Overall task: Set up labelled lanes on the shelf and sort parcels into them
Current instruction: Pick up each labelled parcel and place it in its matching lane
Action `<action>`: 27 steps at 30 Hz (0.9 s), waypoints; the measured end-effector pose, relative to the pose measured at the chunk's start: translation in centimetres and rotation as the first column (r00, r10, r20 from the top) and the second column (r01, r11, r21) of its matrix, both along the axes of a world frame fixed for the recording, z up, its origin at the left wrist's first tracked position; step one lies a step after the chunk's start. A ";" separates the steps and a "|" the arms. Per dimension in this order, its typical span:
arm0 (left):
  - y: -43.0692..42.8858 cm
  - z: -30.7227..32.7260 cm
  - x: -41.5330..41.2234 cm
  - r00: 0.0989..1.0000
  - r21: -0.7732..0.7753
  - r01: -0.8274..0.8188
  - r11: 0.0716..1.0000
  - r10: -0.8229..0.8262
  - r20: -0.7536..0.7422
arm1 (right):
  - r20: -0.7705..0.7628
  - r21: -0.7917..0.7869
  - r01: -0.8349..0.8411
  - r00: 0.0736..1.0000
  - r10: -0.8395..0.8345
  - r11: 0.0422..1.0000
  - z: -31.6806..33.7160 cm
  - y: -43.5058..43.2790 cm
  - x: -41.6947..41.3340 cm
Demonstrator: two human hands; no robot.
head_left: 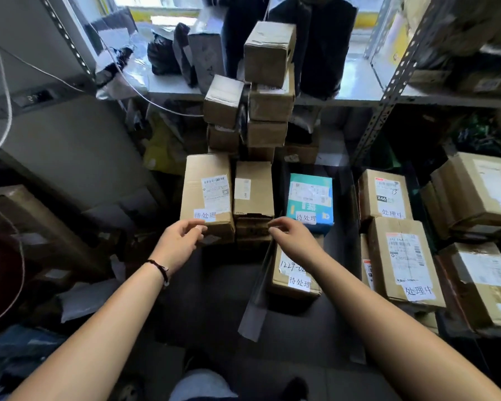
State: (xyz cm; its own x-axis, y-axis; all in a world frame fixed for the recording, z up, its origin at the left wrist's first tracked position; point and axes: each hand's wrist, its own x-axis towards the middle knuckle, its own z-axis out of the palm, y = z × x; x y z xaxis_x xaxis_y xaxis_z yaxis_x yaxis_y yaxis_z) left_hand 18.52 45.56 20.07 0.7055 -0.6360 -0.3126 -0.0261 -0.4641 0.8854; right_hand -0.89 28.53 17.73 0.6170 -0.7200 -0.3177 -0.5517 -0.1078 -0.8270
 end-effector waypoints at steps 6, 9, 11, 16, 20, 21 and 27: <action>0.0 -1.9 8.6 0.997 -0.020 -0.013 1.000 0.014 0.071 | -0.005 0.035 0.007 1.000 -0.006 0.999 0.6 1.4 6.5; -0.5 -3.7 11.9 0.996 0.031 0.037 0.999 -0.039 0.083 | -0.073 0.060 0.042 0.997 -0.038 0.997 0.2 2.0 9.8; -0.9 -5.1 13.7 0.995 0.095 0.094 0.991 -0.098 0.033 | -0.156 0.064 0.026 0.988 -0.016 0.998 -0.1 2.3 11.9; -1.8 -7.4 15.3 0.921 0.174 0.243 0.954 -0.171 -0.349 | -0.183 0.166 0.144 0.977 -0.113 0.976 -1.0 3.6 15.1; -2.6 -7.5 14.6 0.812 0.178 0.346 0.921 -0.198 -0.550 | -0.117 0.225 0.273 0.961 -0.252 0.936 -2.6 4.9 16.3; -2.7 -7.7 14.5 0.790 0.166 0.357 0.919 -0.202 -0.579 | -0.111 0.240 0.325 0.945 -0.306 0.915 -2.9 5.0 16.4; -2.8 -8.7 14.8 0.721 0.173 0.263 0.949 -0.074 -0.689 | -0.114 0.280 0.422 0.907 -0.406 0.862 -4.9 4.7 15.9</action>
